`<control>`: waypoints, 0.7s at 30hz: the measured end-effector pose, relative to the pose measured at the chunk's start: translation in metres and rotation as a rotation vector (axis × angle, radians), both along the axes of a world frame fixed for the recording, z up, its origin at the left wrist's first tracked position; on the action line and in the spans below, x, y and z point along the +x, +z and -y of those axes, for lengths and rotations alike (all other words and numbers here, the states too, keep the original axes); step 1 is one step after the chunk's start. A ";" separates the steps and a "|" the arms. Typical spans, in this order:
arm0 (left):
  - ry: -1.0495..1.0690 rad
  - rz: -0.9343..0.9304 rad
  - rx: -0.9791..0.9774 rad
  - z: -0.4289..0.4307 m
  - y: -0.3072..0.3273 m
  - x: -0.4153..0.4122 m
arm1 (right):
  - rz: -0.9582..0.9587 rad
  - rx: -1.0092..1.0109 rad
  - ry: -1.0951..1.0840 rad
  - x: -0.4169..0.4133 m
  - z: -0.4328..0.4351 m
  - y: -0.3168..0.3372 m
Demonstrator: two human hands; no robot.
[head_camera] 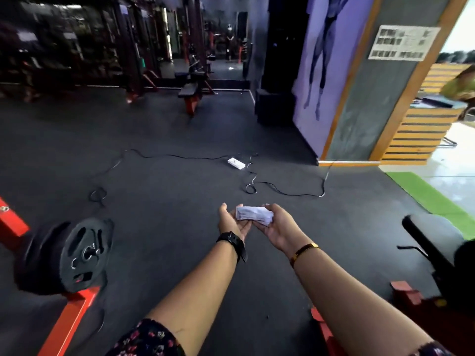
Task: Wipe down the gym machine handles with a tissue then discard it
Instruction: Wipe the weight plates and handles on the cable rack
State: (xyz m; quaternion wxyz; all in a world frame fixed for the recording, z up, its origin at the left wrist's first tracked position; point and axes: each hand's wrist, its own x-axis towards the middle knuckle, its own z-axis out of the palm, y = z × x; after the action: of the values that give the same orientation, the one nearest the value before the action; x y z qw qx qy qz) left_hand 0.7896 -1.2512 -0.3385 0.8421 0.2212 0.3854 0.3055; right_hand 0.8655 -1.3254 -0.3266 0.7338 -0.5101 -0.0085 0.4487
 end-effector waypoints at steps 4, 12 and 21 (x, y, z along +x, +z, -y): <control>0.056 0.023 -0.023 -0.058 -0.002 0.046 | -0.020 0.008 0.034 0.049 -0.064 -0.003; 0.153 0.008 0.005 -0.198 -0.012 0.155 | -0.055 -0.009 0.104 0.169 -0.216 -0.016; 0.293 -0.031 0.041 -0.388 0.001 0.269 | -0.043 -0.007 0.255 0.290 -0.418 -0.001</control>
State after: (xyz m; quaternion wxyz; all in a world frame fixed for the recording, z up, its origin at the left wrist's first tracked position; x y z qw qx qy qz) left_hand 1.0582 -0.8637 -0.3378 0.7778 0.1844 0.4204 0.4293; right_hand 1.1557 -0.9076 -0.3281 0.6690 -0.4977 -0.0561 0.5492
